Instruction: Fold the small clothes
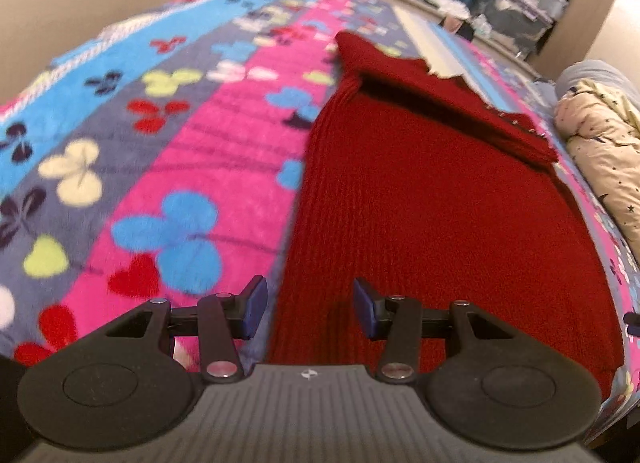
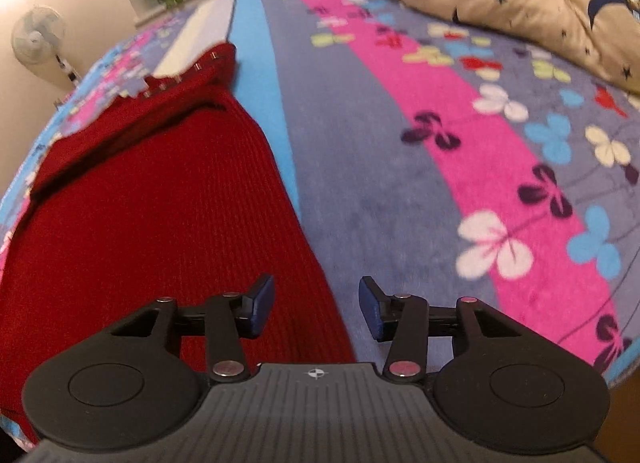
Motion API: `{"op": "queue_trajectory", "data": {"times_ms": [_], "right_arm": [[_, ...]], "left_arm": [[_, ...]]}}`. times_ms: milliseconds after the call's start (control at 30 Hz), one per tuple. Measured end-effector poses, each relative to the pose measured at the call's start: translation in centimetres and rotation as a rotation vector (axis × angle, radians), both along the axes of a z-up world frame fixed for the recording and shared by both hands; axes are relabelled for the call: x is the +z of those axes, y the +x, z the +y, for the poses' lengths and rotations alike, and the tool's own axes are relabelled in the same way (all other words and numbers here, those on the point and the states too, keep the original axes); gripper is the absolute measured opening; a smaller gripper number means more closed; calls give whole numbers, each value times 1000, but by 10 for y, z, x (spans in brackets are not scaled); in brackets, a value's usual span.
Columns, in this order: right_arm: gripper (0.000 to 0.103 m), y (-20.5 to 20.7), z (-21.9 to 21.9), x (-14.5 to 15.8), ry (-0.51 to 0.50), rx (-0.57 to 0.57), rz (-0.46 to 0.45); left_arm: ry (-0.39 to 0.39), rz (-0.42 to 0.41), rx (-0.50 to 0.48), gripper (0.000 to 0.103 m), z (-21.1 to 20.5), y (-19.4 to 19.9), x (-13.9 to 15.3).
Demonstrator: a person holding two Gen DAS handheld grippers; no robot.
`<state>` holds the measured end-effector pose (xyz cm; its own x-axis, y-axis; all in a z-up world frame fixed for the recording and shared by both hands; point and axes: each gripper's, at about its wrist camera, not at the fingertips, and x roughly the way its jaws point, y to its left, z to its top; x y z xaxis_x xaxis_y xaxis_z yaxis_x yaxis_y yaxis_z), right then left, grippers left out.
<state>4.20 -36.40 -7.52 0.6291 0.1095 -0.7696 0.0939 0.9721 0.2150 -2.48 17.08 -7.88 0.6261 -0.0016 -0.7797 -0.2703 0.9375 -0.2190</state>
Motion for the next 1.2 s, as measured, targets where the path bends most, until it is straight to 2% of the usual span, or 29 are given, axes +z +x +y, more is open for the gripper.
{"op": "queue_trajectory", "data": {"times_ms": [233,633,733,800,867,900,933,1033,1133,1200], "right_arm": [[49,5,8,-18,-60,24,101],[50,4,16,-21,-64,64,107],[41,4,17,-21,-53,74,105],[29,3,18,-20,-40,89,100],[20,2,20,-20,-40,103,93],[15,1,20,-19,-37,105,88],[12,1,19,-18,-31,101,83],[7,-4,9,-6,30,62,28],[7,-16,-5,20,98,16,-116],[7,-17,-11,20,98,-11,-108]], "left_arm": [[-20,60,16,52,-1,-2,-8],[-28,74,19,52,-2,-4,-9],[-26,74,17,52,-3,-4,-9],[-25,73,15,51,-3,-3,-9],[-28,70,2,44,-4,-3,-9],[-34,65,-8,32,-5,-4,-9],[-33,54,-12,11,-5,-5,-8],[-53,-30,-14,11,-5,-14,3],[-83,-114,-30,11,-4,-23,15],[-105,-107,-22,12,-3,-23,15]]}}
